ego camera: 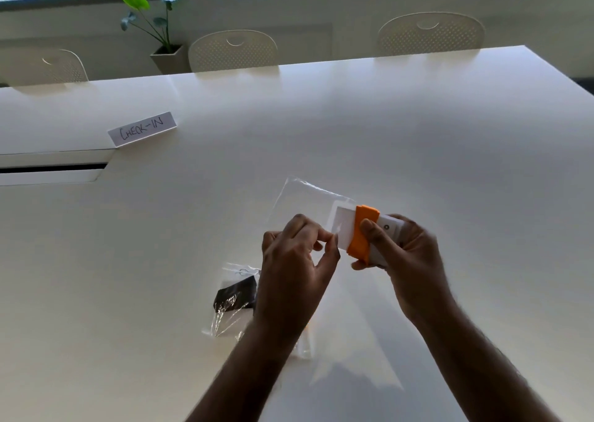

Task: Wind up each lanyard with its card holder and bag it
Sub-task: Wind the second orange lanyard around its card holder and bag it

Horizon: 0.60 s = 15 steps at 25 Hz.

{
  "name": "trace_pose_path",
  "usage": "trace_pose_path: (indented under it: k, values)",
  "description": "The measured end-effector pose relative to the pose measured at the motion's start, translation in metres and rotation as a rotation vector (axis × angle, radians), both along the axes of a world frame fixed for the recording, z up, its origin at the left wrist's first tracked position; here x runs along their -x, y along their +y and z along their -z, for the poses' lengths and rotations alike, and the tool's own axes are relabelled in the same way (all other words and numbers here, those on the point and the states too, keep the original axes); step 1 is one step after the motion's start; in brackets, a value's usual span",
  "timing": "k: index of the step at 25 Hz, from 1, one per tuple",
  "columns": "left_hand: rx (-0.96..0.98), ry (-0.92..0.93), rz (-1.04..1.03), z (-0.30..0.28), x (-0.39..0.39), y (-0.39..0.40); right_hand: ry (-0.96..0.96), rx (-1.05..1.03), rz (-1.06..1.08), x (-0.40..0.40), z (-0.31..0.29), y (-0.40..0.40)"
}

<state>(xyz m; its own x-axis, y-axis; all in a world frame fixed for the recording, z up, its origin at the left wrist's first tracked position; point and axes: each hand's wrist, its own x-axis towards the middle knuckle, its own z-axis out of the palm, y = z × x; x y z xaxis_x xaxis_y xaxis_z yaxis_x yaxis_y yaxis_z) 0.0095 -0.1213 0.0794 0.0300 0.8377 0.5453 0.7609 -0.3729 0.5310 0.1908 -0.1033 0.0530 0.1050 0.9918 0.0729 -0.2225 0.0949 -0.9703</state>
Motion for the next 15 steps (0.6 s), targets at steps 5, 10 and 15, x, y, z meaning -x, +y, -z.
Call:
trace_pose_path:
  k: [5, 10, 15]
  values:
    - [0.017, -0.044, 0.016, 0.002, -0.022, -0.002, 0.003, -0.046, 0.005, -0.006, -0.002, -0.005]
    - [-0.039, -0.002, 0.028, -0.002, -0.033, -0.001, -0.023, -0.04, -0.066, -0.018, 0.0, -0.006]
    - [-0.137, 0.081, 0.053, 0.001, -0.049, 0.0, -0.054, -0.012, -0.08, -0.033, -0.008, -0.003]
